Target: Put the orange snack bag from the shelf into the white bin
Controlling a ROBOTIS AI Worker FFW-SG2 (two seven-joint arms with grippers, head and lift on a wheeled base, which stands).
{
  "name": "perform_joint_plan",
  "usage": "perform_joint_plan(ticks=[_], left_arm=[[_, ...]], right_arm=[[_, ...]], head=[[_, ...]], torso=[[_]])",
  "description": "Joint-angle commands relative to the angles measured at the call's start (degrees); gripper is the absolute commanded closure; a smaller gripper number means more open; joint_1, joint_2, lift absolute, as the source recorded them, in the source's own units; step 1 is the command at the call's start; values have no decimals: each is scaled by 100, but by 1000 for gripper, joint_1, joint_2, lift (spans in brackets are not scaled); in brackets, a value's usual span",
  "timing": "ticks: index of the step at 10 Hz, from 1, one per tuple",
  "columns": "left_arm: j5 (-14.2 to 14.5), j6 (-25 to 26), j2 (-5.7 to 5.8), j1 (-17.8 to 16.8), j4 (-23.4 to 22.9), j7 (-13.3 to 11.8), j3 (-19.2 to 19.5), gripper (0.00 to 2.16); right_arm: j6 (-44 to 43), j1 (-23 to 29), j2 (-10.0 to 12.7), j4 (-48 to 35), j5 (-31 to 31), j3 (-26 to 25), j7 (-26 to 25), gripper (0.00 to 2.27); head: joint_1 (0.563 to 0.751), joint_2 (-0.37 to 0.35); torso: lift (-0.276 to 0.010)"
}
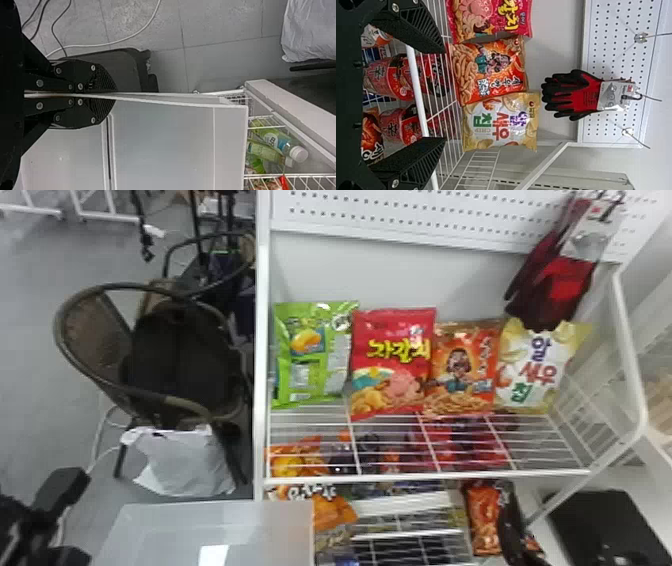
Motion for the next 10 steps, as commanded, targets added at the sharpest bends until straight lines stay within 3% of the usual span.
perform_joint_plan(ticks=[1,4,10], left_arm=[[-18,24,-13,-18,29,-1,-30,2135],[8,24,39,-18,20,-1,-30,2135],[-27,24,-13,-35,73,-1,-83,2135]], right_arm=[[8,-38,5,42,-32,-14,4,103],[43,-91,5,59,-23,48,4,103],[307,-205,5,15,-23,65,101,97]], head=[[695,-234],[695,-234],[695,-222]], torso=[[1],[1],[1]])
